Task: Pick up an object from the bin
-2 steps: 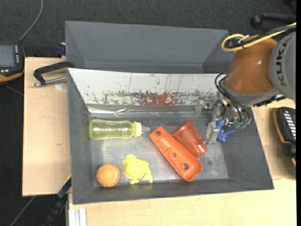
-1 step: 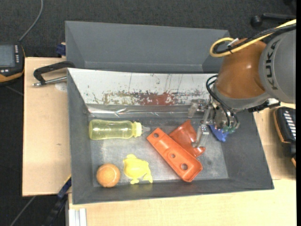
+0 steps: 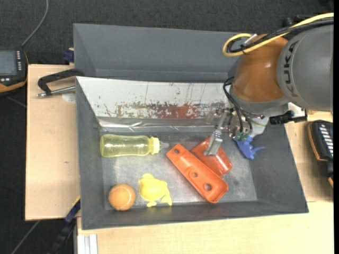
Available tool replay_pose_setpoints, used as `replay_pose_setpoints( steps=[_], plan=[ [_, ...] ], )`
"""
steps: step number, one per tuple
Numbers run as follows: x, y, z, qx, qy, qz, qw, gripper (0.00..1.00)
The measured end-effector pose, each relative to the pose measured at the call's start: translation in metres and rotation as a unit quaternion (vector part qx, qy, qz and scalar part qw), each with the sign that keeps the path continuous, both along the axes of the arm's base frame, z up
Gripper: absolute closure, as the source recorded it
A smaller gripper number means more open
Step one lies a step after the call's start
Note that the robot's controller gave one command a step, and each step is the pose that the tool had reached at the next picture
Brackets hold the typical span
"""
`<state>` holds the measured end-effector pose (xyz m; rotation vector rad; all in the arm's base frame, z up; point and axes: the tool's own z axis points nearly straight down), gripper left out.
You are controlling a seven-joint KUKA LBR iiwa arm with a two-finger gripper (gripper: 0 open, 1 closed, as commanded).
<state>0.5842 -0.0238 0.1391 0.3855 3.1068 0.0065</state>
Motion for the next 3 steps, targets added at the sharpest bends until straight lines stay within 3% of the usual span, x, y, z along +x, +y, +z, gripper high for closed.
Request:
replay_pose_setpoints(
  steps=[1,2,3],
  plan=[
    [0.012,0.001,-0.068,0.0,0.002,0.001,1.0,0.0],
    [0.013,0.011,-0.068,0.001,-0.0003,-0.086,0.9963,1.0],
    [0.013,0.011,-0.068,0.001,-0.0003,-0.086,0.9963,1.0]
  ],
)
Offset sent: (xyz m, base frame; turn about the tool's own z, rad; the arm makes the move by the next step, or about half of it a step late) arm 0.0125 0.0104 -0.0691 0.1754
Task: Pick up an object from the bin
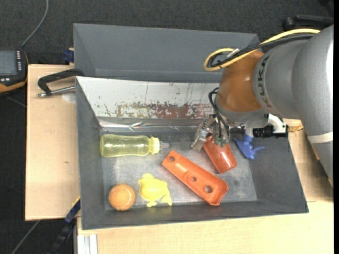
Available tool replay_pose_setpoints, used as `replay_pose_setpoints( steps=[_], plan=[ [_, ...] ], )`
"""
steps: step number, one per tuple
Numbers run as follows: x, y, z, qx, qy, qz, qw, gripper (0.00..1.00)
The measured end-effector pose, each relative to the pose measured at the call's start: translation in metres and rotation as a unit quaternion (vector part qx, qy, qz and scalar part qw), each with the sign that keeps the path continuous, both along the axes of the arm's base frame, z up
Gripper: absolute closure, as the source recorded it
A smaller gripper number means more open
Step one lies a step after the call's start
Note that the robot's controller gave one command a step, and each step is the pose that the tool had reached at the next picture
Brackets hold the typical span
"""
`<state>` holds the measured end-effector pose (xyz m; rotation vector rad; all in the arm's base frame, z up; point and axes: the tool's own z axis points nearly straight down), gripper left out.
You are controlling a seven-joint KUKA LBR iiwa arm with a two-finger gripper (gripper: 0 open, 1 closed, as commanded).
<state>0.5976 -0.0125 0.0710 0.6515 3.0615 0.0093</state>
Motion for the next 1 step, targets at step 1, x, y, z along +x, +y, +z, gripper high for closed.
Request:
replay_pose_setpoints(
  steps=[1],
  plan=[
    [-0.0011,0.0,0.0035,0.0,0.0011,0.0,1.0,1.0]
  ],
)
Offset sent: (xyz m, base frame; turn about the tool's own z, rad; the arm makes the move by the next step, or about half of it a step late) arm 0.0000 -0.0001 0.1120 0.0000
